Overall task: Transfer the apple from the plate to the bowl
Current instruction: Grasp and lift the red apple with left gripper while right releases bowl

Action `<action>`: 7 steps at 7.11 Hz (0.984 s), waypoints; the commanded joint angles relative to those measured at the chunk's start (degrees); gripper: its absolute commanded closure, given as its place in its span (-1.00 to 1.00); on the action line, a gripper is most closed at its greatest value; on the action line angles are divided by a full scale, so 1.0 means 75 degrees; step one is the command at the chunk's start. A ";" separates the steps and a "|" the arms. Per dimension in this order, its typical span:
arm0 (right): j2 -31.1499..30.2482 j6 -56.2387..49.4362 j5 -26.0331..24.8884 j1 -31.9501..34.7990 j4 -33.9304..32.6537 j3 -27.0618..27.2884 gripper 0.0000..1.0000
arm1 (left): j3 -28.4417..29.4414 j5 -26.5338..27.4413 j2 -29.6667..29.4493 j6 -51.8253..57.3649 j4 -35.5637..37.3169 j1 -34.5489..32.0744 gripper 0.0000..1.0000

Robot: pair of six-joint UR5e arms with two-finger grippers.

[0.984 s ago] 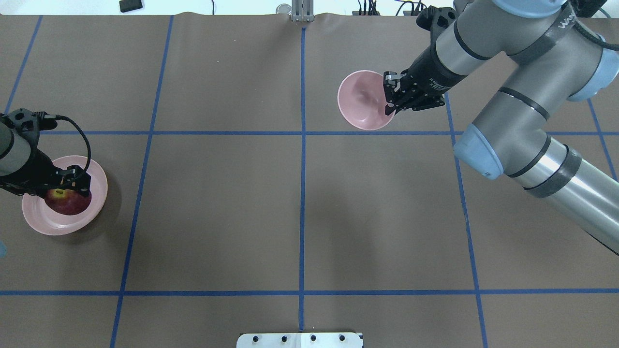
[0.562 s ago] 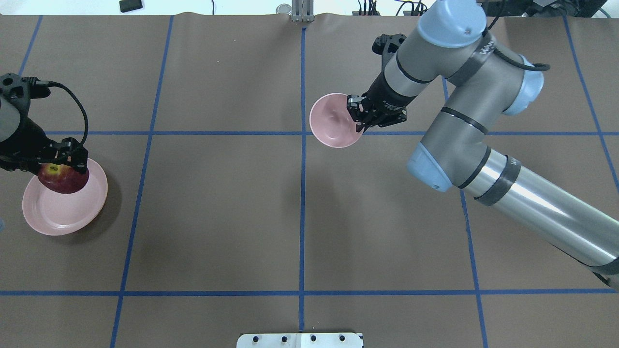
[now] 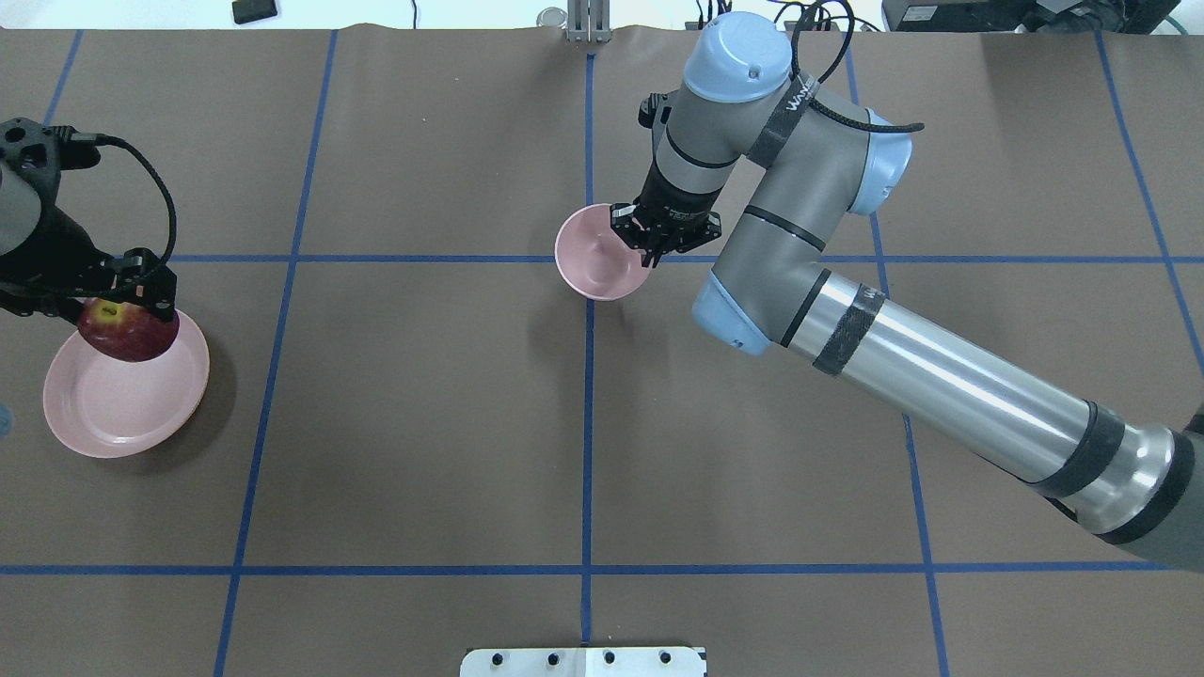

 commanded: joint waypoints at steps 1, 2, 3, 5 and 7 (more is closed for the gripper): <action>0.0036 -0.0032 0.0001 -0.0118 0.0018 -0.0184 1.00 | 0.0001 -0.0001 -0.0004 0.0001 0.0003 -0.0009 1.00; 0.0048 -0.0032 -0.0011 -0.0118 0.0029 -0.0197 1.00 | 0.0001 -0.0012 -0.0016 0.0001 0.0003 -0.0009 1.00; 0.0048 -0.0043 -0.0011 -0.0153 0.0041 -0.0220 1.00 | -0.0011 -0.0013 -0.0016 0.0001 0.0003 -0.0009 1.00; 0.0118 -0.0020 -0.0058 -0.0282 0.0088 -0.0267 1.00 | -0.0011 -0.0024 -0.0027 -0.0010 0.0003 -0.0010 1.00; 0.0130 -0.0008 -0.0209 -0.0341 0.0111 -0.0290 1.00 | 0.0129 -0.0212 -0.0296 -0.0046 0.0120 0.0002 1.00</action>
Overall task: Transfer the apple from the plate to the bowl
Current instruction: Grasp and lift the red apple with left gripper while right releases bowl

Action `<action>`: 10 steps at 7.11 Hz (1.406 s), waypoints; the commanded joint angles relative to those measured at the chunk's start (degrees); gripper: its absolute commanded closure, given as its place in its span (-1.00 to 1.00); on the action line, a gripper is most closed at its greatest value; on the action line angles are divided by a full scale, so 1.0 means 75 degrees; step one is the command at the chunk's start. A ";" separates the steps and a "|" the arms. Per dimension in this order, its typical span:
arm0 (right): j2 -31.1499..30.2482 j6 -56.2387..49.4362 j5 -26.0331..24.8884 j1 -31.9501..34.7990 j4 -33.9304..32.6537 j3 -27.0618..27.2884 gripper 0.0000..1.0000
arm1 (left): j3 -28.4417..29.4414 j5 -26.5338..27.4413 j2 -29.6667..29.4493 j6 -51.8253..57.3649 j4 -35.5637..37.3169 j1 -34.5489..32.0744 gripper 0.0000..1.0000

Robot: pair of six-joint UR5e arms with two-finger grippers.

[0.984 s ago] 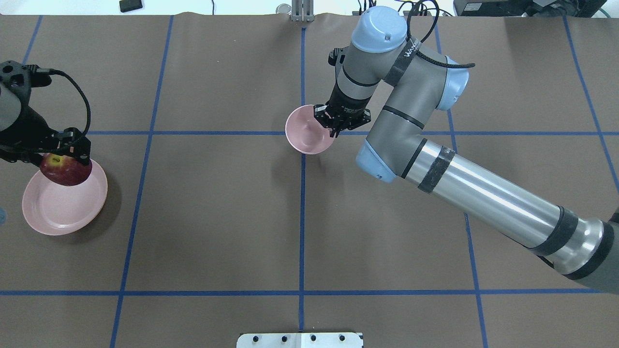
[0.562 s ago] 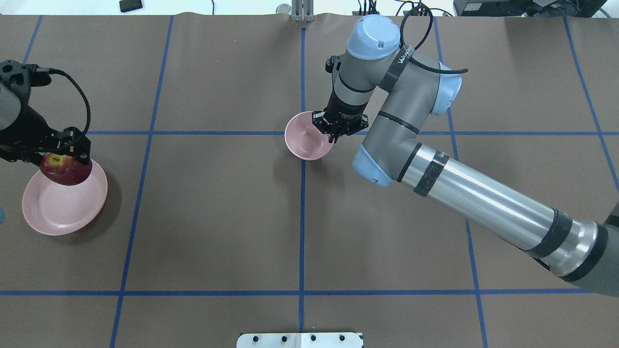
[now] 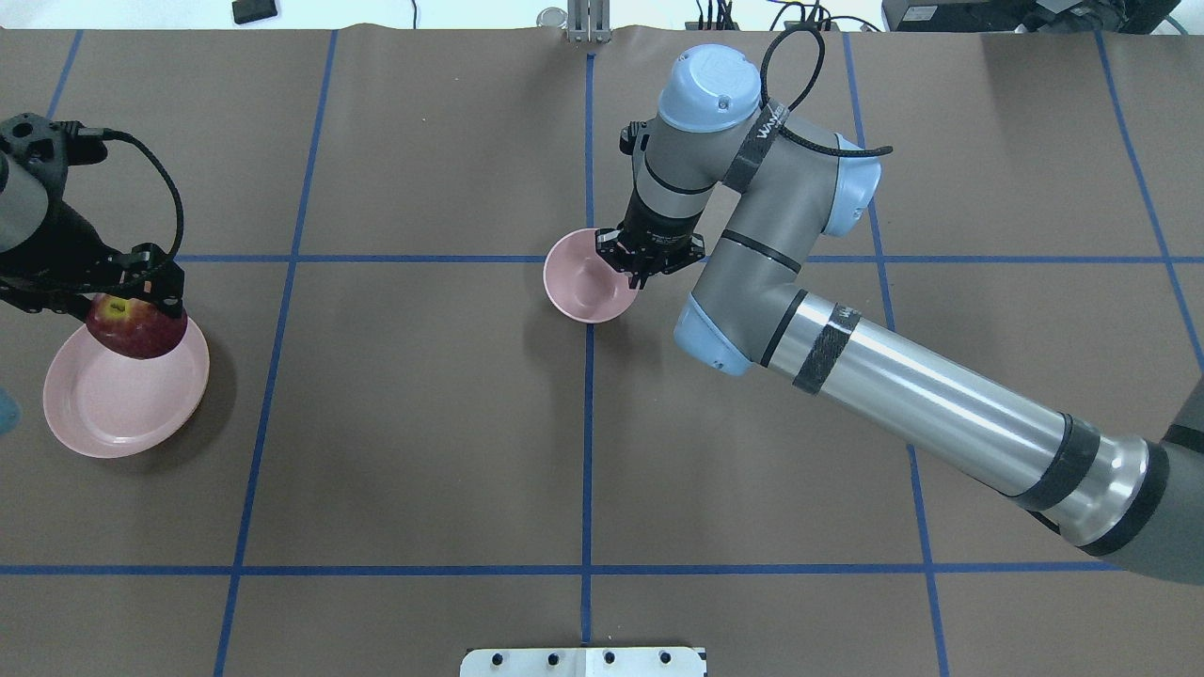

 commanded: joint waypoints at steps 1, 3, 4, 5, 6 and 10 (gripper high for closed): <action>0.0031 0.0040 -0.0088 -0.0067 0.0040 -0.0020 1.00 | 0.0061 -0.0067 -0.0115 -0.0024 0.0048 0.0006 1.00; 0.0031 0.0052 -0.0263 -0.0137 0.0261 -0.0089 0.17 | 0.0072 -0.0067 -0.0115 -0.0036 0.0048 0.0018 1.00; 0.0043 0.0076 -0.0368 -0.0149 0.0309 -0.0078 -0.98 | 0.0189 -0.0067 -0.0335 -0.0071 0.0048 0.0018 1.00; 0.0136 0.0180 -0.0358 -0.0103 0.0321 -0.0020 -1.00 | 0.0410 -0.0078 -0.0755 -0.0303 0.0059 0.0029 1.00; 0.0276 0.0437 -0.0265 0.0107 0.0205 0.0131 -1.00 | 0.0726 -0.0090 -0.1420 -0.0828 0.0083 0.0053 1.00; -0.0785 -0.2572 -0.0124 0.1510 -0.1806 0.1966 -1.00 | 0.2048 0.0003 -0.3881 -0.3381 -0.0022 0.1385 1.00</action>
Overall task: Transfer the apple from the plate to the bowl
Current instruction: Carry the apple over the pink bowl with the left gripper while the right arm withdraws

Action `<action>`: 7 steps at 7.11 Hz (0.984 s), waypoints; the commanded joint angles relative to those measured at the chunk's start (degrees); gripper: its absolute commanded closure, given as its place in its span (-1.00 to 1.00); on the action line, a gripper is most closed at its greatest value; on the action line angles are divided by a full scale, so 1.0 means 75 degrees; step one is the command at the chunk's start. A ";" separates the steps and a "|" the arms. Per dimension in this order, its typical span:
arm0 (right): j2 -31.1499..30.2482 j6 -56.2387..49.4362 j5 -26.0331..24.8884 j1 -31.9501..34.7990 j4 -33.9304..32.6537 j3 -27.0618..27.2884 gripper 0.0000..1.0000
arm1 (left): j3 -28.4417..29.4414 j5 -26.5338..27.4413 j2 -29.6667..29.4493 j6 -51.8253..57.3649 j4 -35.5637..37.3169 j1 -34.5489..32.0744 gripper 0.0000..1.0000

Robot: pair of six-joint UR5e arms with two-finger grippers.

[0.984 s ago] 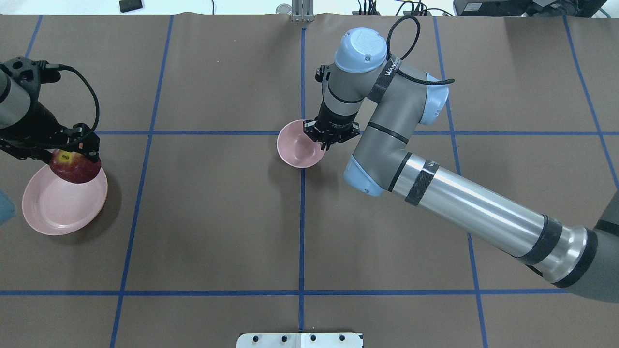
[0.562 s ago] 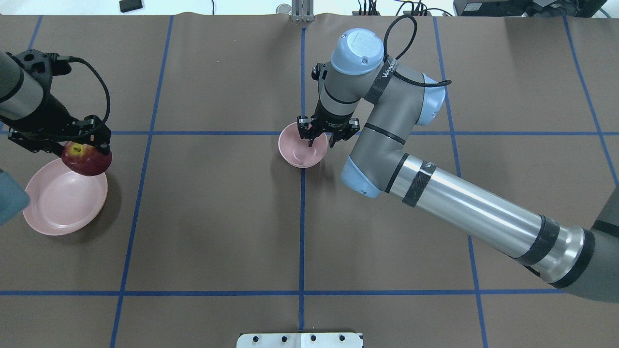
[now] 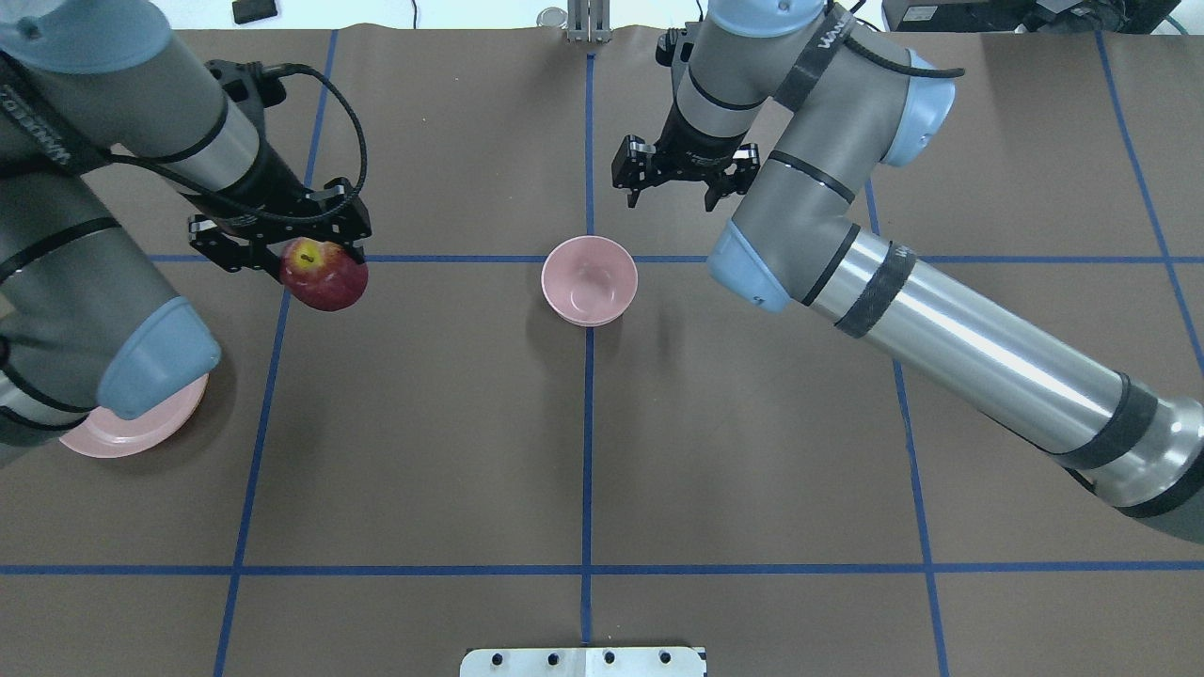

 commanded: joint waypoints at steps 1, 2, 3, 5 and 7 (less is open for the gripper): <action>-0.0989 -0.2367 0.0084 0.0919 -0.0825 0.1057 -1.00 | 0.0878 0.0074 -0.1326 -0.1051 -0.0058 0.0559 1.00; -0.1214 -0.3200 0.0073 0.1144 -0.0860 0.0991 -1.00 | 0.1205 0.0074 -0.1818 -0.1482 -0.0069 0.0815 1.00; -0.1658 -0.3382 0.0201 0.1576 -0.0837 0.1118 -1.00 | 0.1951 0.0283 -0.2484 -0.1638 -0.0209 0.0887 1.00; -0.2372 -0.3396 0.0226 0.1849 -0.0709 0.1259 -1.00 | 0.3649 0.0786 -0.3063 -0.2340 -0.1842 0.1191 1.00; -0.2773 -0.3407 -0.0321 0.1838 -0.0439 0.1166 -1.00 | 0.4290 0.0916 -0.3404 -0.2424 -0.2062 0.1286 1.00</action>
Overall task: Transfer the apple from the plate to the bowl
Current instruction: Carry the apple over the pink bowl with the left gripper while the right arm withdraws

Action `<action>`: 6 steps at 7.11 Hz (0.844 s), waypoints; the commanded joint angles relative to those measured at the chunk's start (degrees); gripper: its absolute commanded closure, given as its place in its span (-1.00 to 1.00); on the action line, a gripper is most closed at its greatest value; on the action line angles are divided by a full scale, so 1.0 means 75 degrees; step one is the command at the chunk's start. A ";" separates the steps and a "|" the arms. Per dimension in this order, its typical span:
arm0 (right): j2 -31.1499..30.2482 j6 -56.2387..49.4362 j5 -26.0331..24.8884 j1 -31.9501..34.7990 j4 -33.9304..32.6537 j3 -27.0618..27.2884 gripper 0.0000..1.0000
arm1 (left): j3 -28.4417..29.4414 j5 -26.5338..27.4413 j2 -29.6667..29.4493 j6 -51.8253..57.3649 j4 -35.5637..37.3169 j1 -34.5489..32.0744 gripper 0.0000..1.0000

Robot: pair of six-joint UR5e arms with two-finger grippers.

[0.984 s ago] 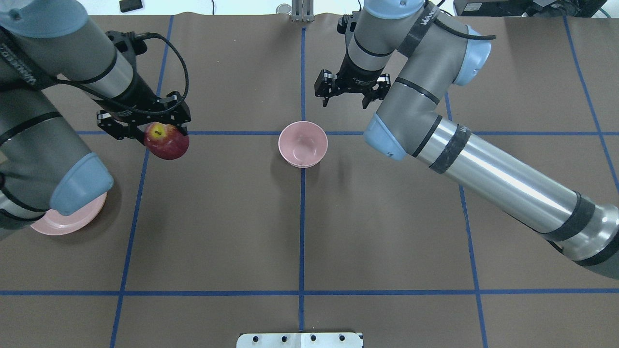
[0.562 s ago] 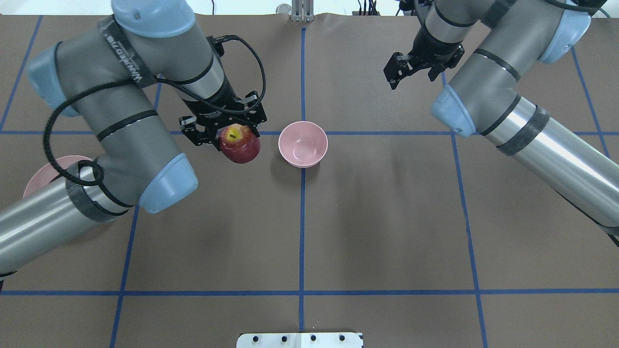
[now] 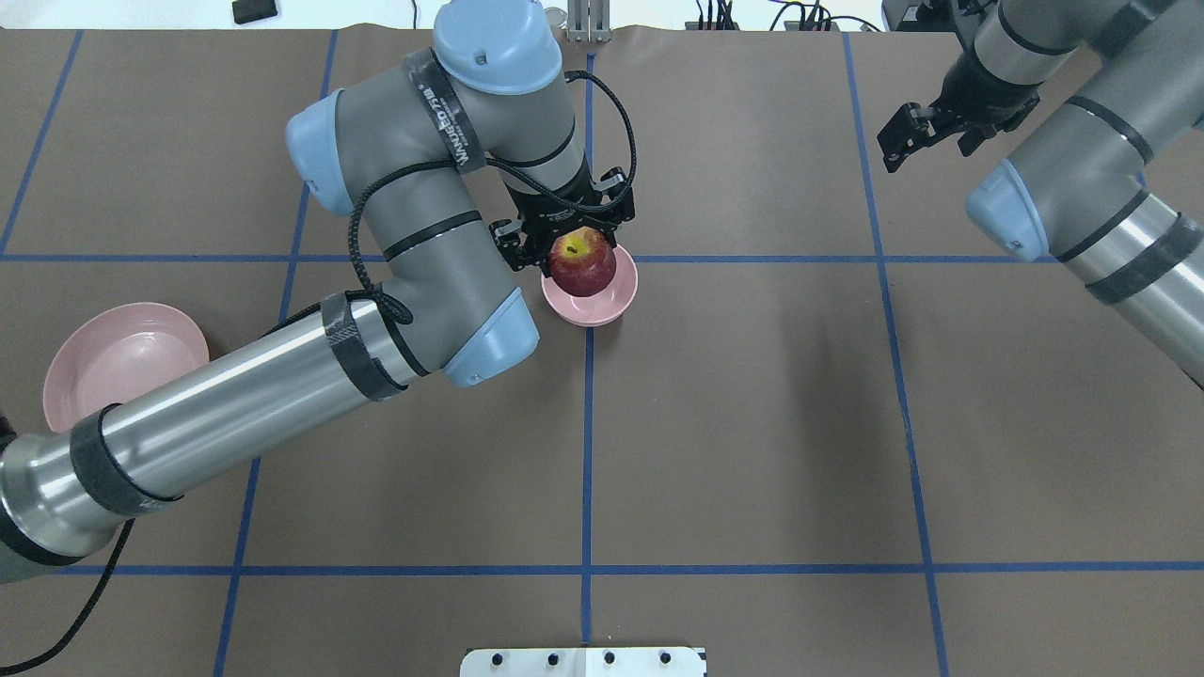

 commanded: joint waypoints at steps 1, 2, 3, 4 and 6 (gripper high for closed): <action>-0.0316 -0.0009 -0.0572 0.0003 0.0123 -0.0059 -1.00 | 0.0510 0.0209 -0.0180 -0.0056 -0.0218 0.0116 1.00; -0.0327 -0.0009 -0.0806 0.0014 0.0123 -0.0071 -1.00 | 0.0685 0.0268 -0.0180 -0.0056 -0.0451 0.0186 1.00; -0.0351 0.0038 -0.0774 0.0223 0.0077 -0.0048 -1.00 | 0.0954 0.0443 -0.0203 -0.0056 -0.0685 0.0303 1.00; -0.0409 0.0027 -0.0646 0.0492 0.0030 -0.0036 -1.00 | 0.1084 0.0479 -0.0204 -0.0068 -0.0815 0.0339 1.00; -0.0631 -0.0020 0.0253 0.0973 0.0053 -0.0001 -1.00 | 0.1260 0.0491 -0.0204 -0.0056 -0.0851 0.0351 1.00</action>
